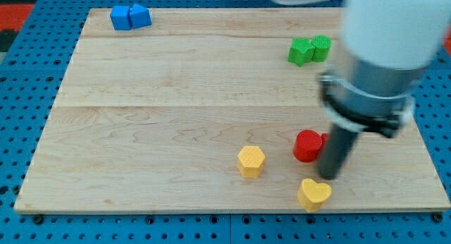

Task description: Push the yellow blocks slightly to the upwards

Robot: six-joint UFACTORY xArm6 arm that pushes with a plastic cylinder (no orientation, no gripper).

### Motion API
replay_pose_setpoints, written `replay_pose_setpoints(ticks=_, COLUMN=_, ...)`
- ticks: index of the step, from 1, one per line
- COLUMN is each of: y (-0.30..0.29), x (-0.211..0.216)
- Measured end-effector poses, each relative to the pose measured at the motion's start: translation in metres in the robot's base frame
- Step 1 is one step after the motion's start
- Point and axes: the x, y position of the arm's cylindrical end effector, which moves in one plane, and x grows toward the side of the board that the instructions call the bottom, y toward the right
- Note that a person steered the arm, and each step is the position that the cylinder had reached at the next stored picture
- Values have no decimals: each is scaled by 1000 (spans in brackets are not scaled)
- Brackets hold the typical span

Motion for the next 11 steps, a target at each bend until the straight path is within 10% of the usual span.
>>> replay_pose_setpoints(ticks=2, y=39, x=50)
replay_pose_setpoints(ticks=5, y=-70, x=48)
replay_pose_setpoints(ticks=8, y=-128, x=-67)
replay_pose_setpoints(ticks=11, y=-180, x=-57)
